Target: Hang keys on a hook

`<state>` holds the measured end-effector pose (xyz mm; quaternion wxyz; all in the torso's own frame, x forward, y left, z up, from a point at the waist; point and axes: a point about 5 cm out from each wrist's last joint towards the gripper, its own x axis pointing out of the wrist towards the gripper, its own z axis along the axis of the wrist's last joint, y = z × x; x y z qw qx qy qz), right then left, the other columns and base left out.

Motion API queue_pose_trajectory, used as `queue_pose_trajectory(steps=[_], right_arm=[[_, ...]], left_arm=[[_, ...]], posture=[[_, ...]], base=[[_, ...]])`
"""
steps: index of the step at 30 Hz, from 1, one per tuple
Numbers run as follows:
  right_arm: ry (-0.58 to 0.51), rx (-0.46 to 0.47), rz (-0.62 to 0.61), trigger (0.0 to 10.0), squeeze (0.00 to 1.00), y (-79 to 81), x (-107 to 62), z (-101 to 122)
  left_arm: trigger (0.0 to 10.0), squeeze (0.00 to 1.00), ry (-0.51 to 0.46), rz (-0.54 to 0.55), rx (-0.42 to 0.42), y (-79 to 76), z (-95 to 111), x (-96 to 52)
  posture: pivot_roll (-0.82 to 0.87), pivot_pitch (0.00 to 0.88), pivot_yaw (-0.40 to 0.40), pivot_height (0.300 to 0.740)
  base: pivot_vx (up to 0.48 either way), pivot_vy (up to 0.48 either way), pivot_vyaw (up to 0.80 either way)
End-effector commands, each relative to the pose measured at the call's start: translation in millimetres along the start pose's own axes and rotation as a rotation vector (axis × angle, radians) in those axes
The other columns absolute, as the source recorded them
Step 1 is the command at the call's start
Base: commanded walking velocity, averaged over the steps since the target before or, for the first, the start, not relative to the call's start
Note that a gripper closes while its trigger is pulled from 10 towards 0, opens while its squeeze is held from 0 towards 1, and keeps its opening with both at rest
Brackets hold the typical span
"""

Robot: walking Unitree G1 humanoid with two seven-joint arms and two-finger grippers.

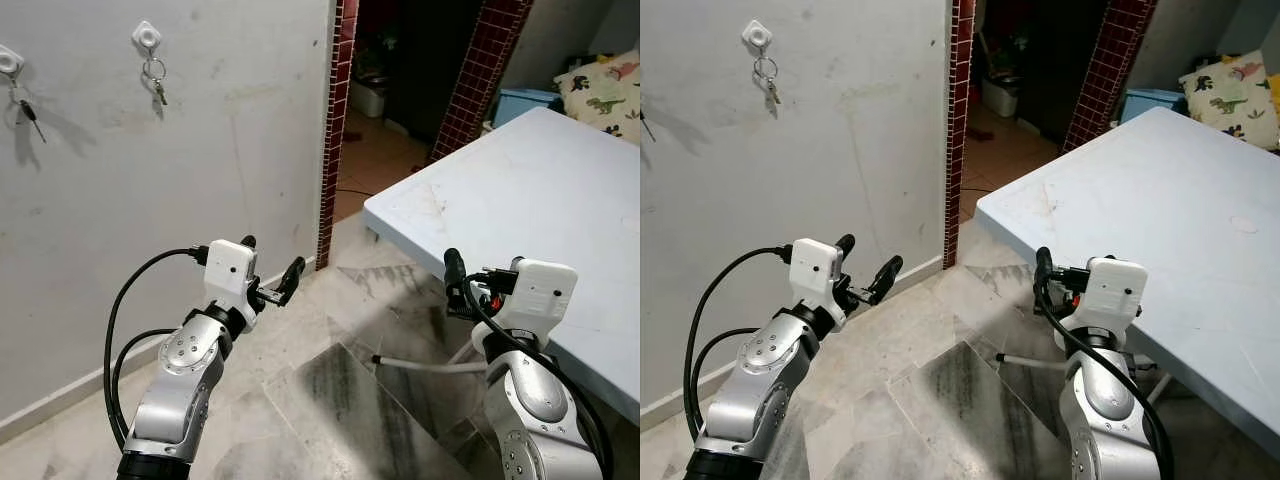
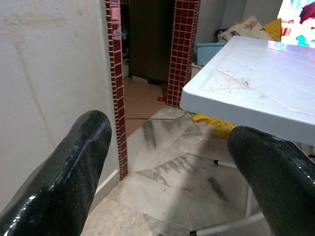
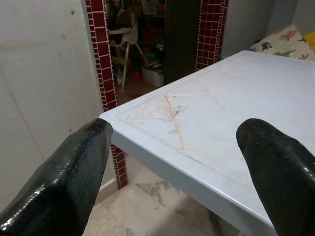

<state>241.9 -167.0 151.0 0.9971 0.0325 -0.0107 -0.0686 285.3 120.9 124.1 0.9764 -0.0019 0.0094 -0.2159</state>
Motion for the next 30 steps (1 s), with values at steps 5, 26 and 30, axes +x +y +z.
queue_pose_trajectory(steps=[5,26,30], right_arm=[[0.001,-0.006,-0.005,10.0,0.0,-1.5,-0.9,2],[0.021,0.001,-0.001,10.0,0.0,-0.1,-5.1,0],[0.026,0.0,-0.001,10.0,0.0,-0.3,-6.6,-1]], left_arm=[[10.0,0.0,0.023,-0.038,-0.012,-4.9,-2,0.5],[10.0,0.0,0.062,-0.099,-0.038,-12.4,-7,-3.3],[10.0,0.0,0.064,-0.102,-0.039,-12.8,-6,-4.8]], posture=[[-0.01,0.0,-0.037,0.74],[-0.01,0.0,-0.042,0.74],[-0.01,0.0,-0.044,0.74]], base=[[0.0,0.0,-0.8],[0.0,0.0,-0.68],[0.0,0.0,-0.8]])
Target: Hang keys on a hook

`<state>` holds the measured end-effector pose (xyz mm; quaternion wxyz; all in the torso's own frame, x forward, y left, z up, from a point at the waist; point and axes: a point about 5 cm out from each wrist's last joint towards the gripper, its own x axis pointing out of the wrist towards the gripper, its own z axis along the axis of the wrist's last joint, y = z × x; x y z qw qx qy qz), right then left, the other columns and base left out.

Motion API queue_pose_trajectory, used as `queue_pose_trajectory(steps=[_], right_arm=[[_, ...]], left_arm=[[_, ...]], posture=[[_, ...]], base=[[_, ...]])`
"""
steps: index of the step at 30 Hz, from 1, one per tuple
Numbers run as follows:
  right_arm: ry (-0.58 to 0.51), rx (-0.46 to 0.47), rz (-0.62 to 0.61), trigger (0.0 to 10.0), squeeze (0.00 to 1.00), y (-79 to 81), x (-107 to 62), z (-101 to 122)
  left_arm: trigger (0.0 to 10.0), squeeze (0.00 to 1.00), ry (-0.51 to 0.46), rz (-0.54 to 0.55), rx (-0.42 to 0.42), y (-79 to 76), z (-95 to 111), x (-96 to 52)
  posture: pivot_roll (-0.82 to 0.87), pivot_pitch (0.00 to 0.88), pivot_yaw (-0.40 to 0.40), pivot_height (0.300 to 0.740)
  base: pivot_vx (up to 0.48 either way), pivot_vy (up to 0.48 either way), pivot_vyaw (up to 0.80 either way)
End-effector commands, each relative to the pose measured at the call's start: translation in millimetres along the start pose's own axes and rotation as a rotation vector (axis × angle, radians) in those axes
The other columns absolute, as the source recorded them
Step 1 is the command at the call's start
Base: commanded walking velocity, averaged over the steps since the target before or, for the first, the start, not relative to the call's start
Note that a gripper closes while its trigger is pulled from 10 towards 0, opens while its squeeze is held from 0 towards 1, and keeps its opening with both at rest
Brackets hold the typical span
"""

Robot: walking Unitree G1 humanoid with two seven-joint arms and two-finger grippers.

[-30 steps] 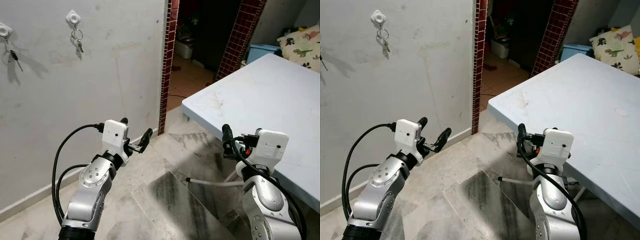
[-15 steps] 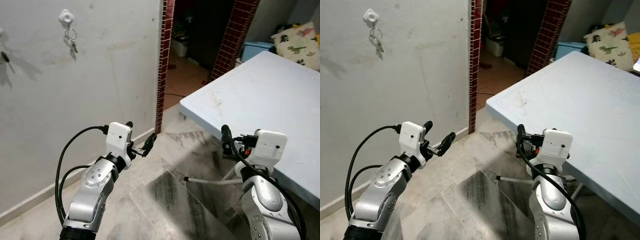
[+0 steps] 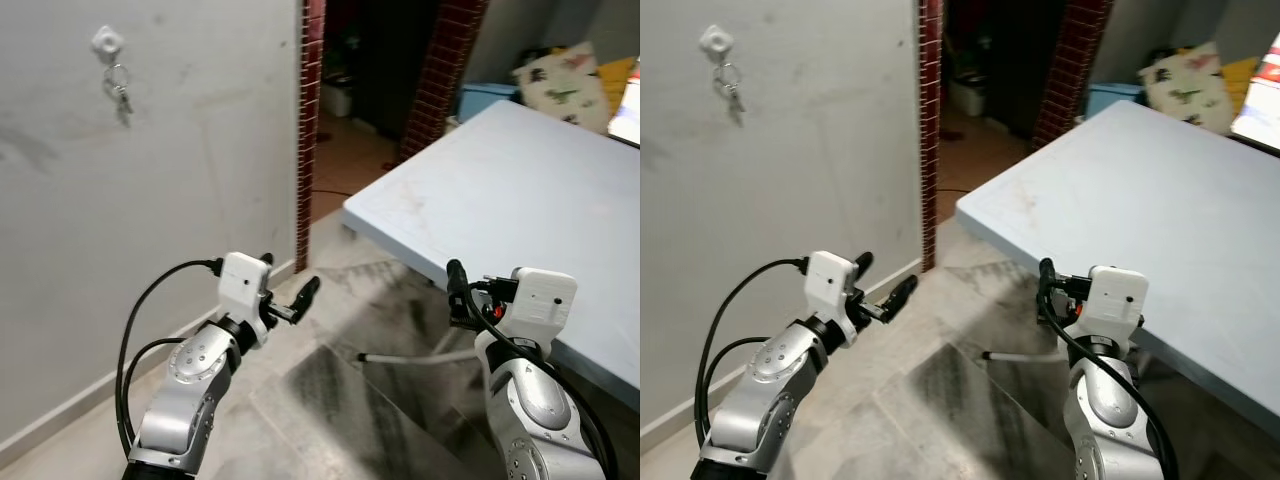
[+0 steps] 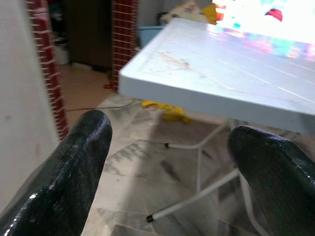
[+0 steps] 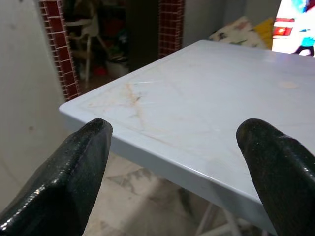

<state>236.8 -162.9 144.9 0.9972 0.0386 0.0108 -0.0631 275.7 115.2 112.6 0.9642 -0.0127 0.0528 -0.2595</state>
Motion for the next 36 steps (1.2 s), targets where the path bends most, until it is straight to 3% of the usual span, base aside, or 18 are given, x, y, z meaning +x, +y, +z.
queue_pose_trajectory(steps=[1,28,36], right_arm=[[-0.016,-0.009,-0.01,10.0,0.0,-3.1,-1.5,5.4],[-0.009,-0.005,-0.024,10.0,0.0,-2.3,-2.7,4.9],[-0.02,0.007,-0.049,10.0,0.0,-2.9,-1.3,4.6]], left_arm=[[10.0,0.0,-0.016,-0.012,0.001,-3.7,5.2,0.9],[10.0,0.0,0.016,-0.019,-0.002,-2.9,4.6,2.2],[10.0,0.0,0.04,-0.058,0.043,-4.5,3.6,3.6]], posture=[[-0.01,0.0,-0.044,0.74],[-0.01,0.009,-0.033,0.74],[0.01,0.006,-0.01,0.74]], base=[[0.0,0.0,-0.79],[0.0,0.0,-0.79],[0.0,0.0,-0.8]])
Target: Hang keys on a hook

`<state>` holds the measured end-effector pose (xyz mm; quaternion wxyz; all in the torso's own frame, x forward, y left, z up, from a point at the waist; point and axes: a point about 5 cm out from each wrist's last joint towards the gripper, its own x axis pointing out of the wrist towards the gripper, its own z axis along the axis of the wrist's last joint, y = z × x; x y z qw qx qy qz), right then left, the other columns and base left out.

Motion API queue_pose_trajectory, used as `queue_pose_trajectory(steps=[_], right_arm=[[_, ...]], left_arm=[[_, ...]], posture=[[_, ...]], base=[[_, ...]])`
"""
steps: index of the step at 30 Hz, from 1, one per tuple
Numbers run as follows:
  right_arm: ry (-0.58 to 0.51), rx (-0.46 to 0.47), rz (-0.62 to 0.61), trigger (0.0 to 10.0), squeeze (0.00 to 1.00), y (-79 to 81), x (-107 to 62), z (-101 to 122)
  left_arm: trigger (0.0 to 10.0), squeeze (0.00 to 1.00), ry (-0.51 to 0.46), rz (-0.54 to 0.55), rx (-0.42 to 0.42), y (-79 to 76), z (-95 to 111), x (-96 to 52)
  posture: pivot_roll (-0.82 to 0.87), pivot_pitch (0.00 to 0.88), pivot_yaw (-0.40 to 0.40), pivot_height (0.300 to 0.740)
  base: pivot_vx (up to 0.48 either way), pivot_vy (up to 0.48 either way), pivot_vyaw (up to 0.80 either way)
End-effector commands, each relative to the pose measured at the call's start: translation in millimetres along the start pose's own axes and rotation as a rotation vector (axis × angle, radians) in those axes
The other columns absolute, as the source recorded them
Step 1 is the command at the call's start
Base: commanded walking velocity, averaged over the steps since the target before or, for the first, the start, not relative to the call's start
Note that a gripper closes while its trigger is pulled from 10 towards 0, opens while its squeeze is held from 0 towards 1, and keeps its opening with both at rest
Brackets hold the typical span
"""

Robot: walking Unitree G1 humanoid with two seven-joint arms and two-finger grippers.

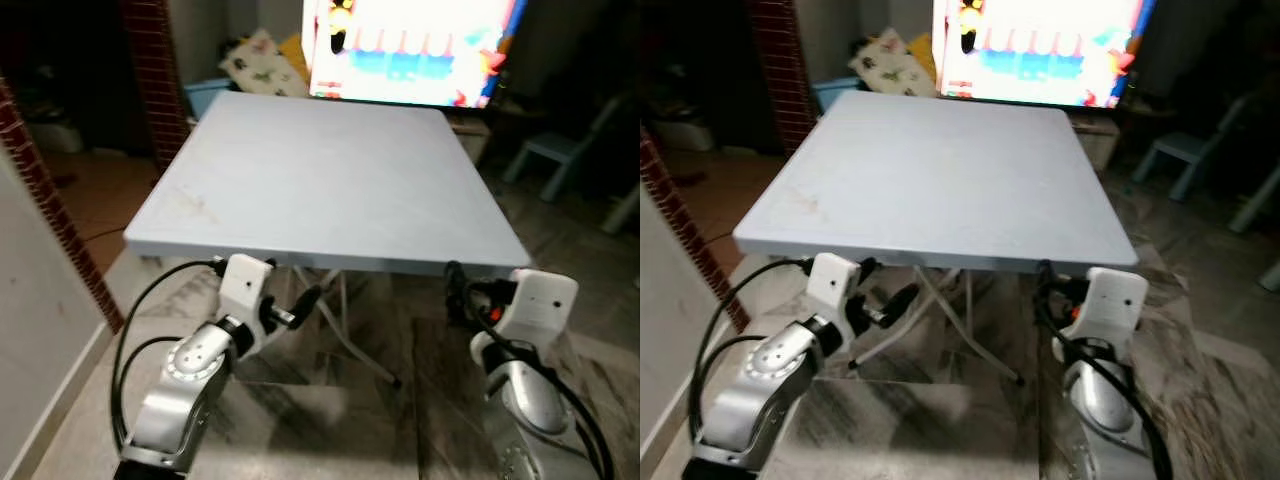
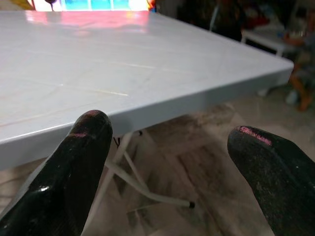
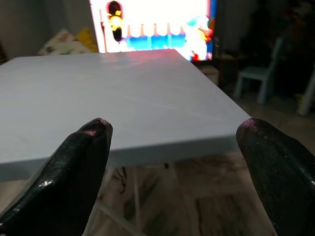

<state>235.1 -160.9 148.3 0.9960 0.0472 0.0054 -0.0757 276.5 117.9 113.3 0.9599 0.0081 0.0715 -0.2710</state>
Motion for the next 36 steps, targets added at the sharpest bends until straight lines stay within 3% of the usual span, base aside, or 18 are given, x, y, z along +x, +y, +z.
queue_pose_trajectory(steps=[1,6,16,36], right_arm=[[-0.01,-0.01,-0.026,10.0,0.0,-4.6,0.8,1],[-0.008,0.017,-0.038,10.0,0.0,-1.1,-0.1,-4],[-0.025,0.014,-0.043,10.0,0.0,-1.2,1.1,-2],[-0.034,-0.007,-0.029,10.0,0.0,-2.2,5.8,1]], left_arm=[[10.0,0.0,-0.008,-0.037,0.015,-7.0,4,4.3],[10.0,0.0,0.003,-0.047,0.033,-4.3,5,3.4],[10.0,0.0,-0.023,-0.039,0.029,-2.7,10,7.9],[10.0,0.0,-0.046,-0.034,0.004,-5.7,11,13.4]], posture=[[0.01,0.006,-0.01,0.74],[0.02,0.007,0.015,0.74],[0.01,0.003,0.011,0.74],[0.01,0.0,-0.01,0.74]], base=[[0.0,0.0,-0.8],[0.0,0.0,-0.8],[0.0,0.0,0.0],[0.0,-0.461,0.0]])
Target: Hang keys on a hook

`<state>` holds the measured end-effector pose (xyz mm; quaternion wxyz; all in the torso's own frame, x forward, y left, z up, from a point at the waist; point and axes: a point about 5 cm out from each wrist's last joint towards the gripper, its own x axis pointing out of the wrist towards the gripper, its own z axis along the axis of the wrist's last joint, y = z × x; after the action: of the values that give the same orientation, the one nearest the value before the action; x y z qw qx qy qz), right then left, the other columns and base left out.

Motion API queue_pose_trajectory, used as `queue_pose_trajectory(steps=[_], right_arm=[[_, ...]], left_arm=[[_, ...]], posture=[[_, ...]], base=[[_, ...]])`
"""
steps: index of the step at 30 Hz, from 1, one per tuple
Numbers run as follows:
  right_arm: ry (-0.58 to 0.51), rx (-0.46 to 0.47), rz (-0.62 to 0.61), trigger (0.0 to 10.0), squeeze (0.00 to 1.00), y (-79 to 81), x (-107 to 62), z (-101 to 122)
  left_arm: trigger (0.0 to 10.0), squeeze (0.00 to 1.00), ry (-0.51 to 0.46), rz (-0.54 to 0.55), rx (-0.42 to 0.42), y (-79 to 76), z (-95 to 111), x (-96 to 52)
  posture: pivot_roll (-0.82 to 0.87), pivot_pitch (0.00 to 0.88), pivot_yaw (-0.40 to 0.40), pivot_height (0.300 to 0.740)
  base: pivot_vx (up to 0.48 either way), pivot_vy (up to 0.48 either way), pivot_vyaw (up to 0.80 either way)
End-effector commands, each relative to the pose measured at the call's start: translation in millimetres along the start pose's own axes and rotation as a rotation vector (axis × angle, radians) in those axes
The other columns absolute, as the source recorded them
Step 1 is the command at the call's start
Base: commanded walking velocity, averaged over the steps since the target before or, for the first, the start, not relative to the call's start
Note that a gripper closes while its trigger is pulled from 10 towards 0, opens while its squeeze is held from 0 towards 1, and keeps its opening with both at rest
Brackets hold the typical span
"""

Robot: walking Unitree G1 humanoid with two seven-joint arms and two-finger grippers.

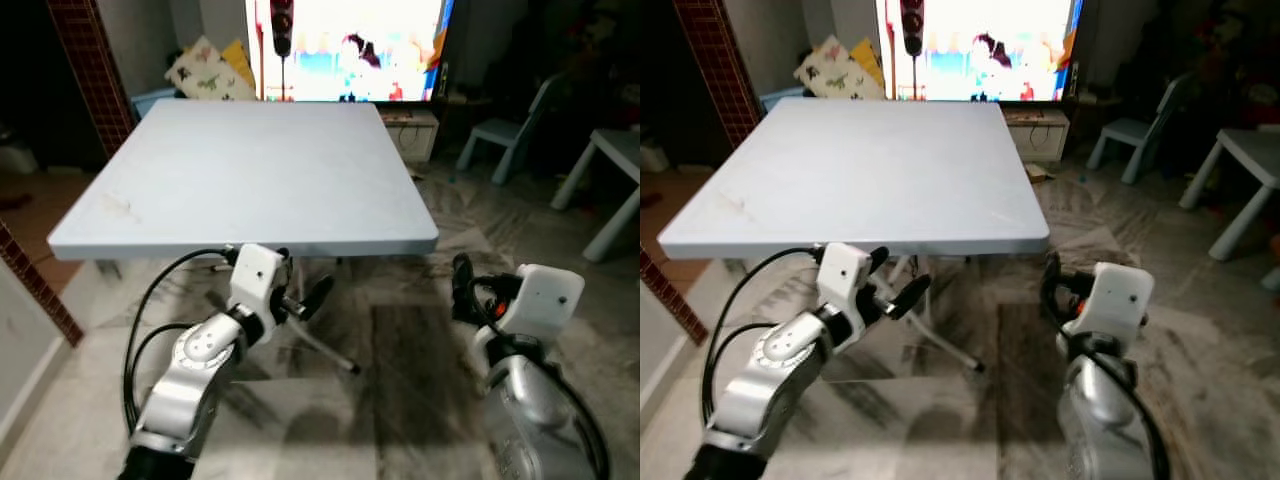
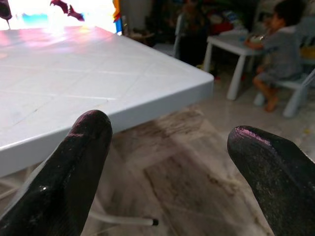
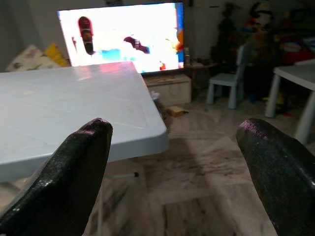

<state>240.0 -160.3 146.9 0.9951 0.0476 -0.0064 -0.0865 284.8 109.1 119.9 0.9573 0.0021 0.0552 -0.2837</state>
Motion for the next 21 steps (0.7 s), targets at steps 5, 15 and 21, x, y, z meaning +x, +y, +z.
queue_pose_trajectory(steps=[5,15,21], right_arm=[[-0.012,-0.013,-0.008,10.0,0.0,-3.8,1.8,3.6],[-0.021,-0.006,-0.012,10.0,0.0,-2.6,3.7,5.9],[-0.024,-0.007,-0.018,10.0,0.0,-4.0,4.7,6.5]], left_arm=[[10.0,0.0,-0.015,-0.01,0.002,-3.8,3.1,4.3],[10.0,0.0,-0.026,-0.014,0.011,-4.3,3.9,7.7],[10.0,0.0,-0.031,-0.008,0.012,-4.5,3.3,9.4]], posture=[[0.0,0.0,-0.01,0.74],[0.0,0.0,-0.01,0.74],[-0.01,0.0,-0.01,0.74]], base=[[0.0,-0.48,0.0],[0.0,-0.447,0.0],[0.0,-0.046,0.0]])
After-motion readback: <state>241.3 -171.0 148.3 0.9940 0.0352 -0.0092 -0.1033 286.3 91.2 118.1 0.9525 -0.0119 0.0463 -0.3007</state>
